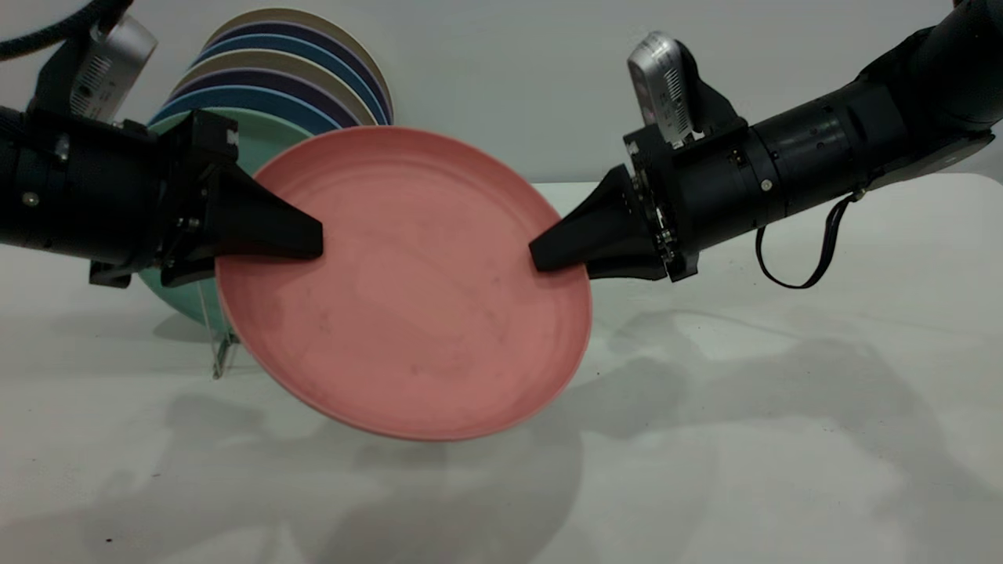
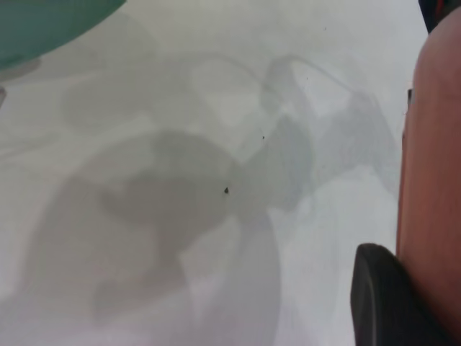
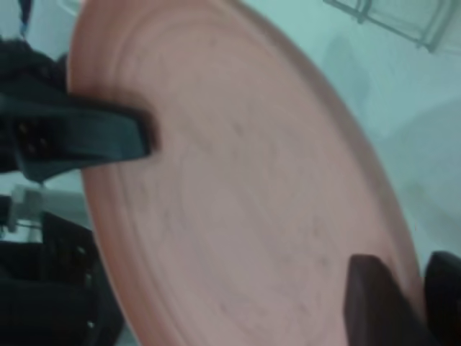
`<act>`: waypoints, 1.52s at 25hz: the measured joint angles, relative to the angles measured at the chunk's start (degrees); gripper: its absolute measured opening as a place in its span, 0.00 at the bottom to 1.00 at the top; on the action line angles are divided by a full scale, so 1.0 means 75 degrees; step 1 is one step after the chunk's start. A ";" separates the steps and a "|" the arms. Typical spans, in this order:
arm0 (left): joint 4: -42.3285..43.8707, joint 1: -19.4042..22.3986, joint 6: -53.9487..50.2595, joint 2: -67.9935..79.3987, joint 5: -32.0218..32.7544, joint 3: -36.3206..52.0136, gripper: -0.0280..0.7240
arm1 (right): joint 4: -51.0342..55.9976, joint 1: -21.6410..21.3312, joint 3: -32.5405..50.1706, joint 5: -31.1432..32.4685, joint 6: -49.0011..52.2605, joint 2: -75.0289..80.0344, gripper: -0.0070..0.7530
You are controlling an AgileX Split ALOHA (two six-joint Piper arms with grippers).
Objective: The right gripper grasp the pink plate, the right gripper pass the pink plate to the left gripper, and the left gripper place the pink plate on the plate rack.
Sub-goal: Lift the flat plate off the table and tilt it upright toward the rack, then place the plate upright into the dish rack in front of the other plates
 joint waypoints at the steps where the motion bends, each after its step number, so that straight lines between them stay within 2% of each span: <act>1: 0.0019 0.0000 0.0018 0.0000 0.0000 -0.0040 0.19 | 0.0017 -0.0018 0.0000 0.0035 0.0074 -0.0006 0.33; 6: 0.0238 -0.0007 0.0058 0.0000 -0.0046 -0.0314 0.16 | 0.0062 -0.0184 0.0000 0.0048 0.0392 -0.0044 0.76; 8: 0.0432 -0.0007 0.0058 0.0000 -0.0114 -0.0452 0.16 | -0.0028 -0.0317 0.0000 0.0048 0.0464 -0.0188 0.86; 10: 0.0752 -0.0007 0.0058 0.0000 -0.0298 -0.0590 0.16 | -0.0171 -0.0577 0.0000 0.0039 0.0572 -0.0428 0.91; 14: 0.1476 -0.0007 0.0051 0.0000 -0.0799 -0.0886 0.16 | -0.0975 -0.1194 0.0000 0.0023 0.1076 -0.1038 0.88; 17: 0.1941 -0.0007 -0.0058 0.0000 -0.1041 -0.1191 0.16 | -0.1899 -0.1568 0.0000 0.0032 0.1409 -0.1455 0.80; 21: 0.3073 -0.0007 -0.0594 0.0007 -0.0935 -0.1805 0.16 | -0.3042 -0.2127 0.0000 0.0048 0.2123 -0.1743 0.68; 24: 0.4481 -0.0007 -0.1374 0.0007 -0.0519 -0.2449 0.16 | -0.4286 -0.2439 0.0000 0.0038 0.2993 -0.1750 0.59; 28: 0.6873 -0.0007 -0.2409 0.0007 0.0186 -0.3534 0.16 | -0.5982 -0.2501 0.0000 -0.0295 0.4243 -0.1750 0.55; 32: 0.9006 -0.0007 -0.2790 0.0007 0.0726 -0.4615 0.16 | -0.6904 -0.2501 0.0000 -0.0598 0.5056 -0.1750 0.54; 34: 0.9810 -0.0007 -0.2803 0.0007 0.0825 -0.5042 0.16 | -0.7186 -0.2501 0.0000 -0.0668 0.5267 -0.1750 0.54; 38: 1.0560 -0.0007 -0.2006 0.0012 0.0839 -0.5699 0.16 | -0.7374 -0.2501 0.0000 -0.0731 0.5468 -0.1750 0.54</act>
